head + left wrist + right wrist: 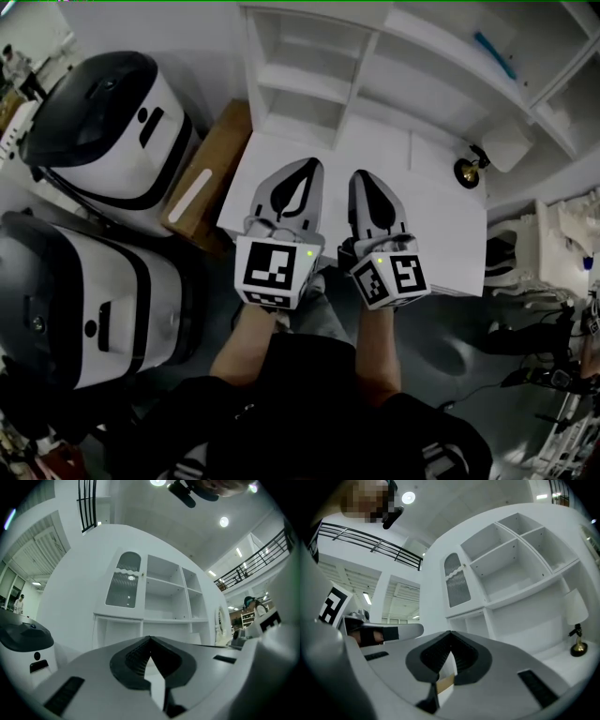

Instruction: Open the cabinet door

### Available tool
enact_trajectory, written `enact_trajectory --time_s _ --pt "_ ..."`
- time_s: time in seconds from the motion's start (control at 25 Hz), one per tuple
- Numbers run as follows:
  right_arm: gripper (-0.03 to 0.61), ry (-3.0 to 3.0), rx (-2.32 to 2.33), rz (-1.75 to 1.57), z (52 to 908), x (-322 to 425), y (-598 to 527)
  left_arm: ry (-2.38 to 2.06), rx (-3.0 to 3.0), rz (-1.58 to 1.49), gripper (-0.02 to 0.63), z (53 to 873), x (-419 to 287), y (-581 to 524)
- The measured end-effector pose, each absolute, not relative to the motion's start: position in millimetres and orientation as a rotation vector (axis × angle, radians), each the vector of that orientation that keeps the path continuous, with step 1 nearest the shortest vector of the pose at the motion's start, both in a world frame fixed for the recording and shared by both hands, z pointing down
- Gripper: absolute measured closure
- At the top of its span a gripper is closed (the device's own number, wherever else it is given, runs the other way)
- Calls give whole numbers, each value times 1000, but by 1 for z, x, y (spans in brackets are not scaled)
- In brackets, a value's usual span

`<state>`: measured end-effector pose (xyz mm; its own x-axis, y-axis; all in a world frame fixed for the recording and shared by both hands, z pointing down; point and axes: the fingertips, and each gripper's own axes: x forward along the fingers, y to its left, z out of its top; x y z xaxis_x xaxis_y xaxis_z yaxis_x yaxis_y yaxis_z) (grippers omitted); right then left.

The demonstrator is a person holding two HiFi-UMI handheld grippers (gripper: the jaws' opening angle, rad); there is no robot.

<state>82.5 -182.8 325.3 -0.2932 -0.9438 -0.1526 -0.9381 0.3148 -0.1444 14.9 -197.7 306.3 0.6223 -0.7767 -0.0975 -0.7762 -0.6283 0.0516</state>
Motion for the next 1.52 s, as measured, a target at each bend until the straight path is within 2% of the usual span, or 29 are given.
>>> enact_trajectory --time_s 0.84,1.52 --pt "558 2477 -1592 204 270 162 -297 -1531 2820 -257 603 270 98 -306" --pt "557 2524 -1324 280 222 177 -347 -1652 2852 -260 603 245 124 -333"
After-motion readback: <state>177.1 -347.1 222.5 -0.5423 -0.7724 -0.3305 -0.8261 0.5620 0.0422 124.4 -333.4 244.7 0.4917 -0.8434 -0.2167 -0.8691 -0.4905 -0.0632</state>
